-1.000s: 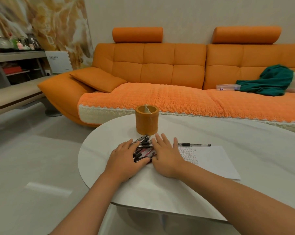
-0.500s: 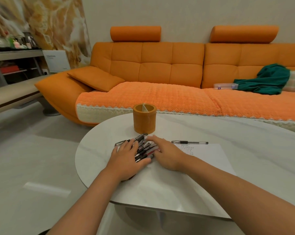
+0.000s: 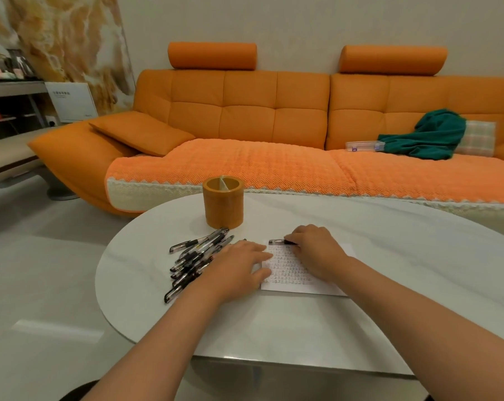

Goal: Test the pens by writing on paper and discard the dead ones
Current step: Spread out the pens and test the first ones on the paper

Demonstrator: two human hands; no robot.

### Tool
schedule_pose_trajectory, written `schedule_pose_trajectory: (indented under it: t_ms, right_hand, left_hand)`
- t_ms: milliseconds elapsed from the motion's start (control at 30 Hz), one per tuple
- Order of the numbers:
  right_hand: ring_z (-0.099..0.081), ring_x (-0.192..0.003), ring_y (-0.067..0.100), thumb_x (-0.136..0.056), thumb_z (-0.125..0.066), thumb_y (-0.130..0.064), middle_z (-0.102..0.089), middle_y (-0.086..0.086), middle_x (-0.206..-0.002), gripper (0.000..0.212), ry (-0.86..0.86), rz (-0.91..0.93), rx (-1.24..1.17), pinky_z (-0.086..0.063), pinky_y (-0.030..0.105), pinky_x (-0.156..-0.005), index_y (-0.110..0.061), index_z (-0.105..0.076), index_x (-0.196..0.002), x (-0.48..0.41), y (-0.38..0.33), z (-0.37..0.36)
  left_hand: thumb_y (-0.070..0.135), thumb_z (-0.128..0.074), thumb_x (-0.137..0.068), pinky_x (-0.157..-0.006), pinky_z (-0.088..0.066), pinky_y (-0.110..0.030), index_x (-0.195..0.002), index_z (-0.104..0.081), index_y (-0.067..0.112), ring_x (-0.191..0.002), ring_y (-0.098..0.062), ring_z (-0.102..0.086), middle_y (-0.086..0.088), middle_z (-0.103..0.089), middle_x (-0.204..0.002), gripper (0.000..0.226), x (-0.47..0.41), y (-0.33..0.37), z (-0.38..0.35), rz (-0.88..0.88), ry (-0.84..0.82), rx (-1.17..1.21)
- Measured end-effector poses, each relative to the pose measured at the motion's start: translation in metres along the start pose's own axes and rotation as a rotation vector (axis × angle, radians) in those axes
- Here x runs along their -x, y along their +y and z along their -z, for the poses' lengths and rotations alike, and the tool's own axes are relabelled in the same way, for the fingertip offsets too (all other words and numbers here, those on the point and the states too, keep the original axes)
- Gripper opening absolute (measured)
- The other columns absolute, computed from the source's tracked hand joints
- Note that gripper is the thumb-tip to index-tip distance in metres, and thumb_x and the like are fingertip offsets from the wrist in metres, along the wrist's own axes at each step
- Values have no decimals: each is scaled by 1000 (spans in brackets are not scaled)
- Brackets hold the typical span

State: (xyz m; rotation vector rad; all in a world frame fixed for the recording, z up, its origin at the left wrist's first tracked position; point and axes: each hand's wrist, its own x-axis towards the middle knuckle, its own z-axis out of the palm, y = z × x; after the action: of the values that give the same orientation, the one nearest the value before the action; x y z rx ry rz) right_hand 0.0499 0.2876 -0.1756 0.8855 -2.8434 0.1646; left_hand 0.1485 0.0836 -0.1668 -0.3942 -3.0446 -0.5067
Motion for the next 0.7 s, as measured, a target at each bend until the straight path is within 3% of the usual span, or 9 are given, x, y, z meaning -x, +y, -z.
schedule_pose_trajectory:
  t_ms: [67,167,300,367,567,700]
  right_hand:
    - [-55,-107,23,-100,-48,-14,-65,-1,-117,34,34,23,48,-39,37,-93,-27,-64,-127,-3,2,-1]
    - [-55,-106,27,-97,-47,-4,-60,1,-120,42,35,39,65,-38,35,-93,-22,-57,-133,-2,5,2]
    - [-55,-82,29,-97,-44,-4,-51,5,-114,36,57,-8,26,-39,35,-67,-15,-59,-128,5,9,15]
    - [-56,-76,28,-97,-46,-10,-50,4,-113,30,74,-75,-30,-45,38,-63,-14,-60,-123,10,12,25]
    - [-61,-96,26,-98,-46,-23,-53,-2,-122,32,-119,-163,-74,-51,41,-80,-23,-60,-127,49,17,23]
    - [-58,-106,23,-98,-45,-17,-53,-2,-125,39,-90,-191,-113,-49,38,-83,-26,-58,-133,62,17,23]
  left_hand:
    - [49,-49,-99,-117,-14,-35,-144,-49,35,-143,-10,-26,15,-38,-154,48,-7,5,-4,-29,-27,-38]
    - [52,-54,-95,-119,-10,-37,-146,-47,34,-145,-11,-25,14,-37,-156,55,-14,10,-9,-69,-77,-93]
    - [56,-52,-93,-122,-7,-41,-144,-49,36,-144,-11,-25,15,-38,-154,54,-24,14,-16,-72,-76,-104]
    - [56,-50,-95,-122,0,-43,-143,-49,36,-145,-10,-23,15,-37,-155,53,-27,18,-20,-60,-77,-95]
    - [54,-48,-97,-122,1,-42,-147,-43,33,-147,-11,-18,12,-33,-157,55,-36,27,-27,-50,-59,-37]
    - [52,-48,-99,-120,-5,-37,-152,-35,31,-147,-11,-18,11,-32,-158,59,-34,30,-23,-56,16,29]
